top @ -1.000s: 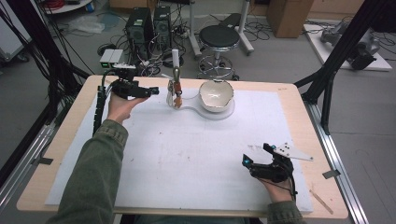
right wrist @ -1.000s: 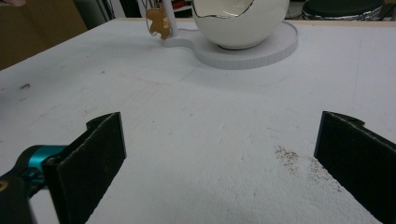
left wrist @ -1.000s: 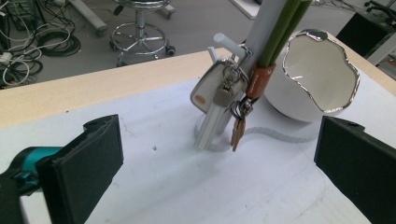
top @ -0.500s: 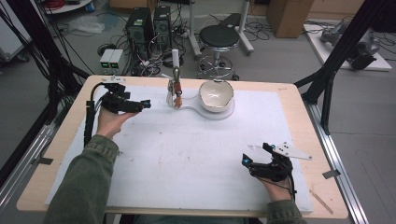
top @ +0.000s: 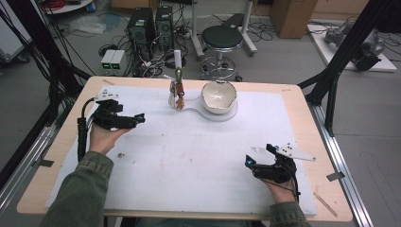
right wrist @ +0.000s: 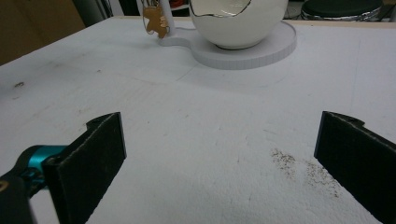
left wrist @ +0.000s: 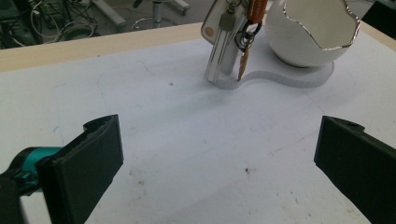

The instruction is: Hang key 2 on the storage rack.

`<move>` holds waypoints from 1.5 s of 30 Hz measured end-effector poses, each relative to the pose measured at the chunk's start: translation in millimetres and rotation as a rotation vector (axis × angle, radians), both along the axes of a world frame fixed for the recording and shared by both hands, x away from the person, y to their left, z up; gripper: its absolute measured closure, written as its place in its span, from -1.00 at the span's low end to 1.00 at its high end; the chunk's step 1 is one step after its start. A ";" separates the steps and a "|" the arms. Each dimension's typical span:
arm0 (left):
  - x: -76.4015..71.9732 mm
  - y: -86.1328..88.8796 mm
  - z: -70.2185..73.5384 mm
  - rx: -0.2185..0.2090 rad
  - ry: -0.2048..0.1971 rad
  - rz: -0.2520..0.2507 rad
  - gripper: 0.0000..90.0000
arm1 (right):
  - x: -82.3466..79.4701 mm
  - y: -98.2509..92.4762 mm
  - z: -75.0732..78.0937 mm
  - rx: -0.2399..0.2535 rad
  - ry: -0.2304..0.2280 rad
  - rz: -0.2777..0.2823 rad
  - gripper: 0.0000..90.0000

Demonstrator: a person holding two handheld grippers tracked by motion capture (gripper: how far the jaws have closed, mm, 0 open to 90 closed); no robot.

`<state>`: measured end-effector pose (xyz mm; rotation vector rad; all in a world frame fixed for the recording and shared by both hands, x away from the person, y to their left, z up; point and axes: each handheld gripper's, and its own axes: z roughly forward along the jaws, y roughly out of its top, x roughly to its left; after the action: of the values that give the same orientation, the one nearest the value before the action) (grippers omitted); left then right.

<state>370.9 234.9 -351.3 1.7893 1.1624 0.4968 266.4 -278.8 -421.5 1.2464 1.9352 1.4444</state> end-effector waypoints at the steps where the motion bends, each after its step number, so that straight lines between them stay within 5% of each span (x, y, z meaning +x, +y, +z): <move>1: -2.0 1.6 -0.9 0.001 -0.002 0.005 -0.96 | -0.2 0.3 0.0 -0.001 0.000 0.000 -0.98; 10: -25.7 20.5 -13.0 0.054 -0.002 0.054 -0.96 | -0.2 0.1 -0.1 0.002 0.005 -0.004 -0.98; 25: -60.8 48.4 -43.3 0.011 0.002 0.133 -0.96 | -1.4 -1.3 -0.6 -0.003 0.004 -0.012 -0.98; 34: -84.4 64.3 -55.1 0.001 -0.064 0.166 -0.96 | -2.0 -2.0 -1.1 -0.003 0.002 -0.021 -0.98; 38: -91.3 70.8 -55.3 -0.038 -0.106 0.182 -0.96 | -1.9 -2.1 -1.2 -0.003 0.004 -0.018 -0.98; 45: -96.1 83.1 -59.1 -0.043 -0.111 0.213 -0.96 | -1.0 -2.6 -2.8 -0.007 0.007 -0.022 -0.98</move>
<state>274.8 318.0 -410.4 1.5885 1.2830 0.6818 265.4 -281.4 -424.3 1.2668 1.9232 1.4233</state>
